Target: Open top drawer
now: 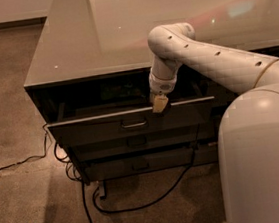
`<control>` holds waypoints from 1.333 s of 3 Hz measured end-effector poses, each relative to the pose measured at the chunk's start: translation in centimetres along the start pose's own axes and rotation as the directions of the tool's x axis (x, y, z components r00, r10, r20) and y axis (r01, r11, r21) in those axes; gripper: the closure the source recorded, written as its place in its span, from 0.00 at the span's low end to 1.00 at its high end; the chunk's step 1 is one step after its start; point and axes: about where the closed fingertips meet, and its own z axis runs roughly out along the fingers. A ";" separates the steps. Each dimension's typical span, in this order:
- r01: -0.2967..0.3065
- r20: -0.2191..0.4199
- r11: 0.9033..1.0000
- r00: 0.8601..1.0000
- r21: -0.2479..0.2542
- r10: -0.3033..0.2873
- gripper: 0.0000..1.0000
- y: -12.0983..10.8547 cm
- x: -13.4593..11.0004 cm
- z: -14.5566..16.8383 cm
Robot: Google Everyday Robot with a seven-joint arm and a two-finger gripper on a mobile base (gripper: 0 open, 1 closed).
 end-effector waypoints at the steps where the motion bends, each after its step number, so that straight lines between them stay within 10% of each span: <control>1: 0.000 0.000 1.000 1.000 0.000 0.000 0.16 0.0 0.0 0.0; 2: 0.006 0.003 1.000 1.000 0.005 -0.006 0.00 0.2 0.0 0.1; 4: 0.038 -0.018 0.999 0.999 -0.028 -0.038 0.00 3.8 0.2 1.5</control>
Offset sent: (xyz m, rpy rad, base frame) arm -0.0021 -0.0010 0.0034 0.0088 -0.0234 0.0095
